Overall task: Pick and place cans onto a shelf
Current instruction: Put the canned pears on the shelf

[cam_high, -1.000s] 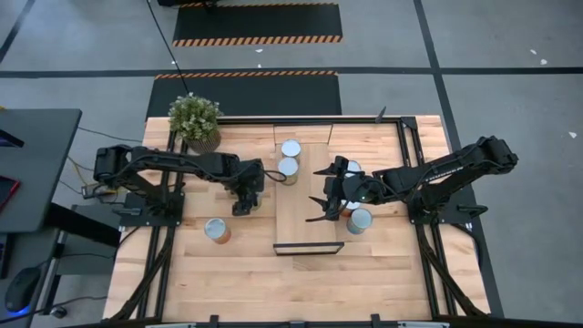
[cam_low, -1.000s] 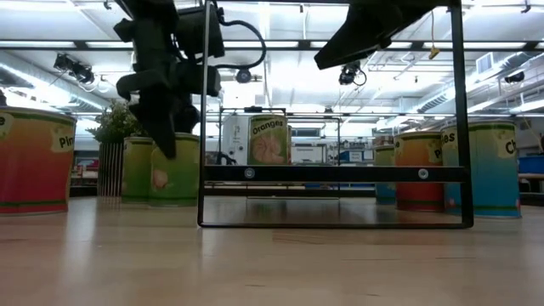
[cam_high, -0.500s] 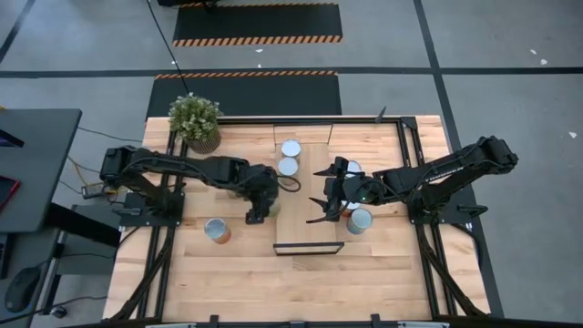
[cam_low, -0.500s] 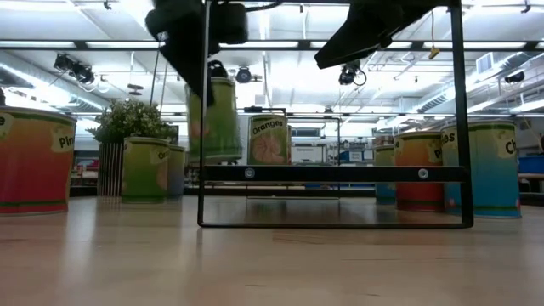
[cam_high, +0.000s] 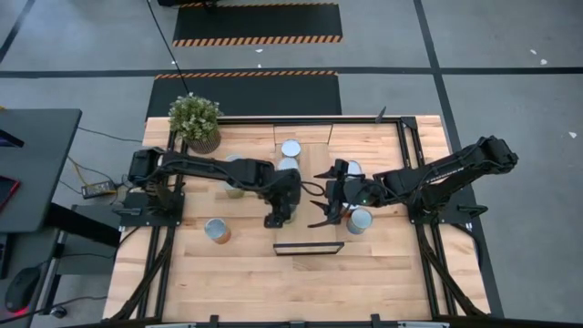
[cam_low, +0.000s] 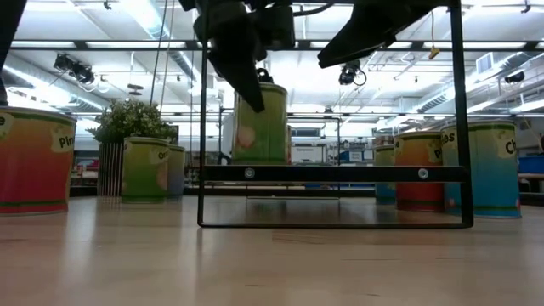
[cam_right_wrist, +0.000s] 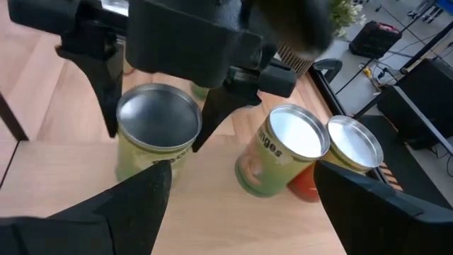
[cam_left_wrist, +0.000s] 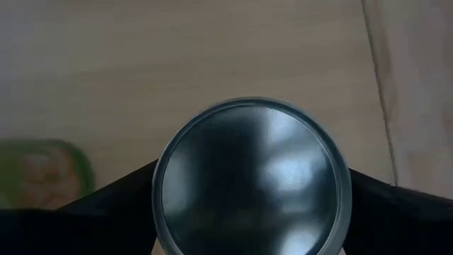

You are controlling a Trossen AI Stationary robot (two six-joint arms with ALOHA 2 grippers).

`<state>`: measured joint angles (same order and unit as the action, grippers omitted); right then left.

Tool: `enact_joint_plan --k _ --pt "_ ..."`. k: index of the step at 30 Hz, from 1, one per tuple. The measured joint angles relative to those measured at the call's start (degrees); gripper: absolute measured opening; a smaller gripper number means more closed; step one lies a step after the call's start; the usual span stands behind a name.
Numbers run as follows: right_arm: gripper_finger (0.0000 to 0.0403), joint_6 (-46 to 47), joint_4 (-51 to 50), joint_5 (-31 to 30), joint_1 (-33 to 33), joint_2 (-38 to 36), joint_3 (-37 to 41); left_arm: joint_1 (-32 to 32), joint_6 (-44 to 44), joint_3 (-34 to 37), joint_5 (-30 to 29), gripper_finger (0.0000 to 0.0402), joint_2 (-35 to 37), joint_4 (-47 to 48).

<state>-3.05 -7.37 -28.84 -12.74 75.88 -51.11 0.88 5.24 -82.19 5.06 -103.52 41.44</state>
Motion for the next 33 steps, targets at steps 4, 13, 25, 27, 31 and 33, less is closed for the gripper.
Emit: enact_joint_plan --k 4,13,25,27,31,33 --pt "0.0354 -0.05 -0.25 -0.54 -0.84 0.00 0.00 0.03 0.22 0.00 -2.11 0.0351 0.06 -1.02" --pt "0.0354 -0.11 -0.36 -1.77 -1.53 -0.02 0.00 0.02 -1.58 0.00 -7.05 0.0352 0.19 -1.16" --pt "0.0354 0.09 -0.34 -1.77 -1.53 -0.02 0.00 0.79 -4.57 0.00 -15.74 0.0353 0.24 -2.22" --pt "0.0354 0.09 -0.35 -1.75 -1.53 -0.02 0.00 0.94 -4.55 0.02 -15.75 0.0353 0.24 -2.08" --pt "0.0354 0.11 -0.34 -1.75 -1.53 -0.02 0.00 0.97 -2.67 0.02 -14.79 0.0353 0.28 -1.89" --pt "0.0354 0.11 -0.34 -1.75 -1.53 -0.02 0.00 0.97 -2.56 0.00 -13.87 0.0353 0.28 -1.87"
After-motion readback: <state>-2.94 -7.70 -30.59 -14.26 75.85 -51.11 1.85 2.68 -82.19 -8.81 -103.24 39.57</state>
